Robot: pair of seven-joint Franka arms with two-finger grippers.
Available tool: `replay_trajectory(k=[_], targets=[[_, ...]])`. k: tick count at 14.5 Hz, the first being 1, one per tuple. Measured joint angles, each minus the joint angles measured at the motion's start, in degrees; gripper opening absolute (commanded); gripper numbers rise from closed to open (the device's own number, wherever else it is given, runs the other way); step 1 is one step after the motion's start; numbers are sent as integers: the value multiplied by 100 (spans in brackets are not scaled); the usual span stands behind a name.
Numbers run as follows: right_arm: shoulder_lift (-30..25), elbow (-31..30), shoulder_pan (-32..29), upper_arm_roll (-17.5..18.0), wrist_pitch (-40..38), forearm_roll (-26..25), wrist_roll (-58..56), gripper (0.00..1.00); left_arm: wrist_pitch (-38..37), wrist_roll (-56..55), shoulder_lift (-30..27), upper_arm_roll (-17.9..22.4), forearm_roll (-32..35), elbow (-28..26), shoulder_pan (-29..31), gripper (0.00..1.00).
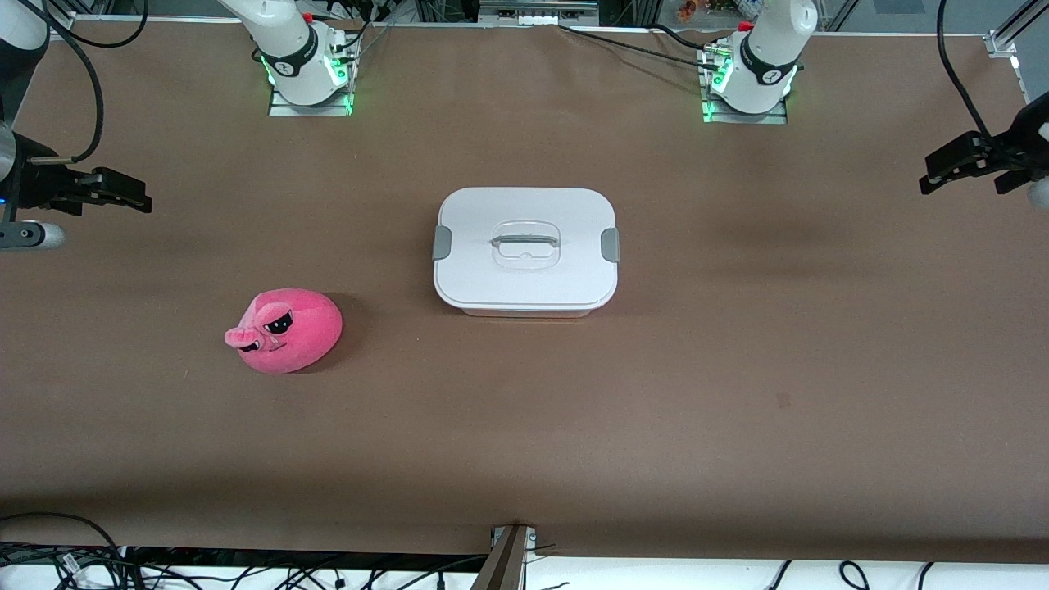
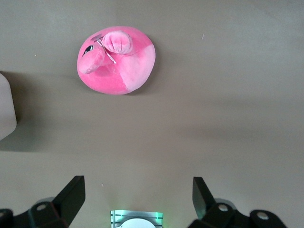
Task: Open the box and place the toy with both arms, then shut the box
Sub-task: 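Reach the left gripper to the box lid handle while the right gripper reaches the toy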
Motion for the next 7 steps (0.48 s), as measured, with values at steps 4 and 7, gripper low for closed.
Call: replay_trajectory(k=[4,7], targets=[[0,1,0,-3,6,0,0,100,-36,7,0,-26,0,5,14,100],[3,1,0,-7,6,0,0,100,-33,30,6,-81,-12,83,-17,100]])
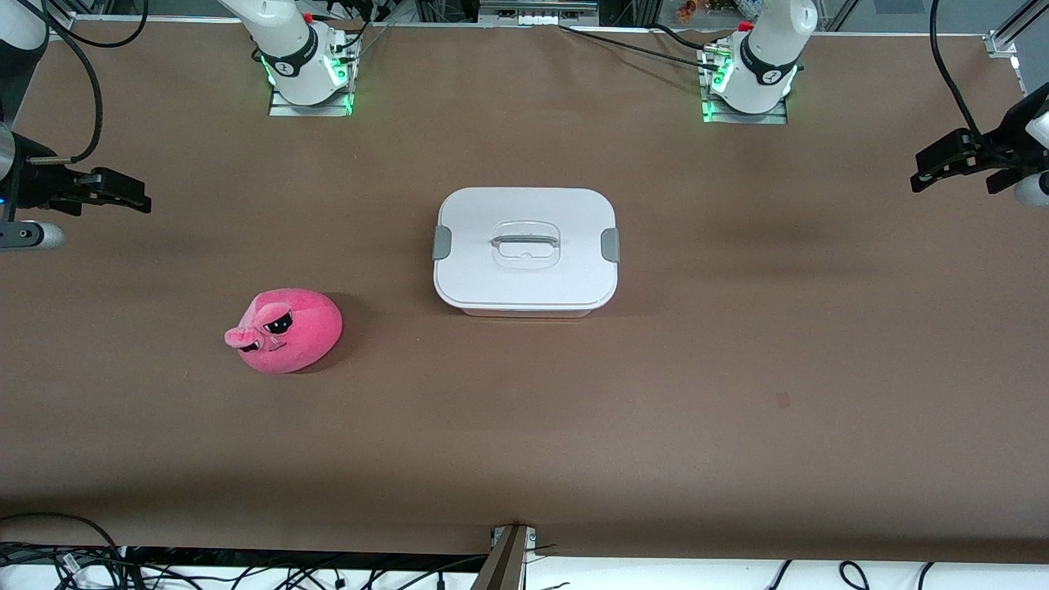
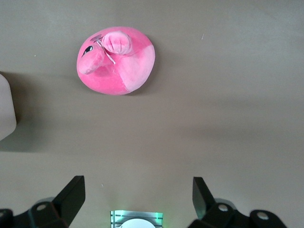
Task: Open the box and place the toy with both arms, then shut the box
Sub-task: 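Reach the left gripper to the box lid handle while the right gripper reaches the toy, then grasp the lid handle with the left gripper while the right gripper grasps the toy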
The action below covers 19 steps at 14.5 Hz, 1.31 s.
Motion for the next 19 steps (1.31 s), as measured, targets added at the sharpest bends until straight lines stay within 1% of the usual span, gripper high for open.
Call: replay_trajectory(k=[1,3,5,6,8,10,12,14,15,17,19], targets=[[17,0,1,-1,0,0,0,100,0,6,4,-103,-10,33,-59,100],[132,-1,2,-2,18,1,0,100,1,6,74,-489,-26,75,-331,100],[315,-2,2,-1,65,1,-24,100,11,-33,329,-869,-29,163,-761,100],[417,-2,3,2,99,1,-86,100,18,-34,501,-965,-50,222,-992,100],[610,-3,8,9,205,1,-350,100,69,-25,927,-1008,-236,350,-1490,100],[834,-10,15,15,423,42,-672,100,181,-25,1536,-1014,-316,692,-2025,100],[1100,-18,24,24,674,146,-844,100,200,10,2109,-1063,-424,1009,-2425,100],[1369,-44,38,86,928,194,-1183,100,329,127,2502,-1163,-575,1180,-2760,100],[1475,-102,54,128,1112,199,-1273,100,543,302,2608,-1192,-584,1220,-2946,100],[1608,-352,108,173,1568,199,-1412,100,1201,907,2735,-1201,-584,1253,-3309,100],[1655,-674,128,194,2057,199,-1605,100,1871,1864,2882,-1197,-583,1253,-3465,100]])
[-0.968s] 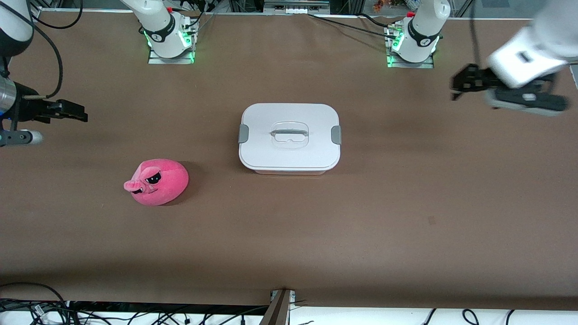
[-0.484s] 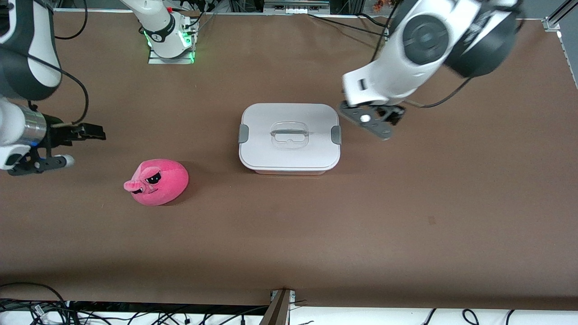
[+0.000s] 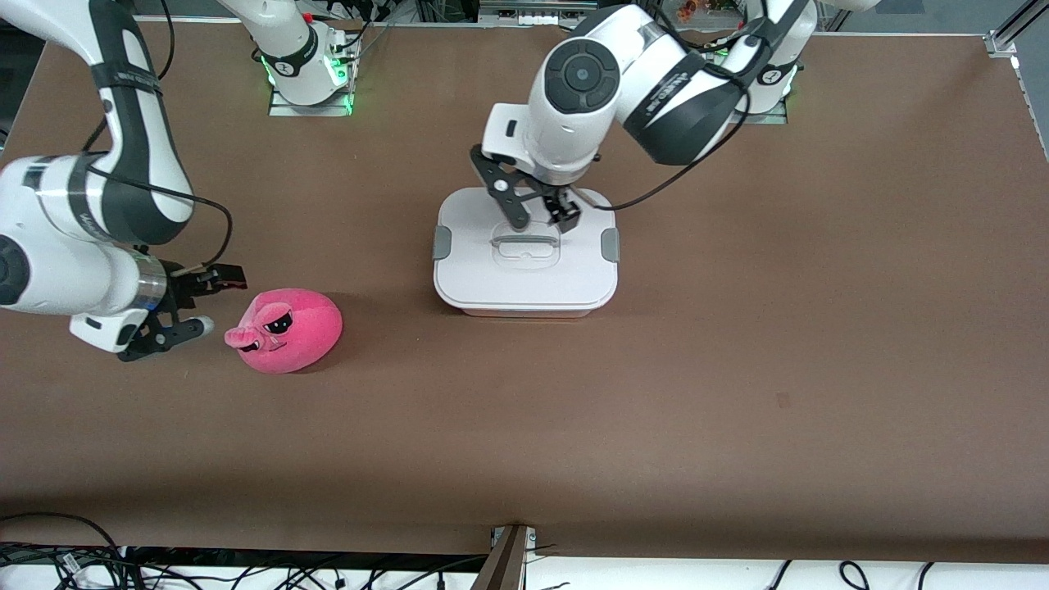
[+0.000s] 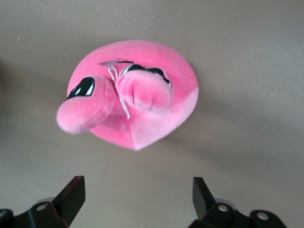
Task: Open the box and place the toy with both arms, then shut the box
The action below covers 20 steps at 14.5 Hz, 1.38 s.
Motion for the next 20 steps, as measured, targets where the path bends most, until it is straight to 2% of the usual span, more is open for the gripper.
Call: replay_trajectory(k=[2,4,9,10,11,13,14,15,16,17,20], targets=[[37,-242,-3,-1,350,0,-319,100,421,1240,309,27,0,-1,3,100],[66,-408,-3,0,624,0,-518,100,838,2005,631,23,0,-4,-36,100],[137,-660,10,177,1201,0,-593,100,1033,2455,870,12,0,-98,-297,100],[182,-671,16,221,1357,0,-593,100,1032,2461,873,12,0,-165,-325,88],[244,-681,27,252,1524,0,-593,100,1031,2469,873,14,0,-238,-329,66],[382,-685,44,307,1804,0,-593,100,1032,2493,873,37,39,-349,-328,26],[436,-685,49,327,1933,0,-593,81,1032,2496,874,45,118,-379,-327,0],[465,-684,52,339,2018,0,-593,40,1032,2497,874,55,177,-396,-325,0],[471,-683,53,343,2061,0,-594,9,1029,2498,874,64,218,-401,-318,0],[470,-674,52,343,2071,0,-594,0,1013,2503,873,68,236,-401,-304,0],[468,-599,55,392,2074,0,-605,0,971,2526,868,69,250,-398,-282,0]])
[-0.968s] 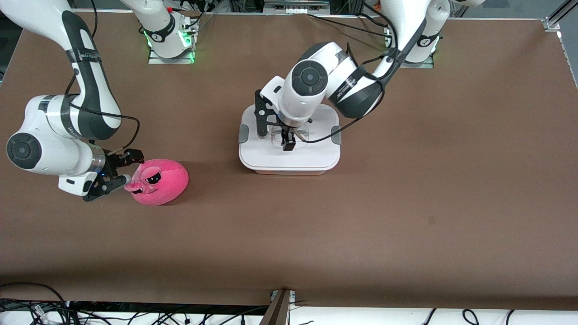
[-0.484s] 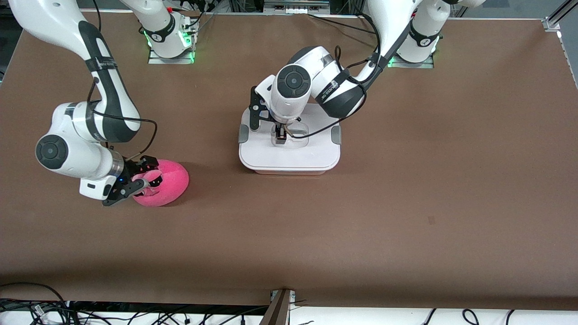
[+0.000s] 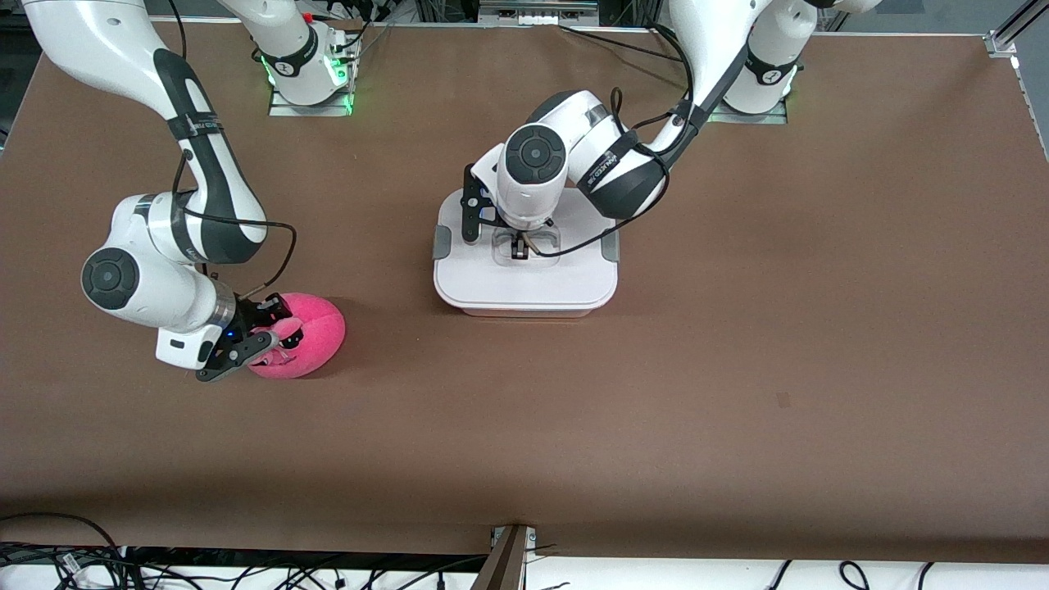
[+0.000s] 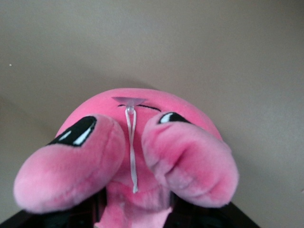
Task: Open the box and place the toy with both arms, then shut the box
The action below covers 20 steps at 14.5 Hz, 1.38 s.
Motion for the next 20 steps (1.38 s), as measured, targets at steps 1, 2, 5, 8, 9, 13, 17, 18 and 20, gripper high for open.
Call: replay_trajectory(k=[1,2,5,8,9,13,17,18,20], targets=[[-2,49,3,22,-13,0,-2,0,1,2,-1,3,12,10,1,0],[-5,97,7,44,-48,0,-6,0,-2,2,0,3,13,12,6,0],[-44,265,13,147,-371,0,-13,0,-38,8,-27,-4,14,39,-3,0],[-288,521,19,237,-999,0,-132,0,-143,10,-255,-8,24,74,-4,0],[-417,648,20,269,-1328,0,-231,0,-244,9,-387,-22,24,86,-10,0],[-765,1370,18,481,-2929,15,-712,0,-985,-9,-917,38,23,268,126,0],[-877,1721,27,1131,-3701,32,-853,0,-1423,41,-1303,58,23,323,1016,0],[-885,1728,36,1352,-3713,31,-853,0,-1483,100,-1359,65,24,325,1226,0],[-883,1726,89,1798,-3715,-33,-854,0,-1553,528,-1411,87,24,325,1606,0]])
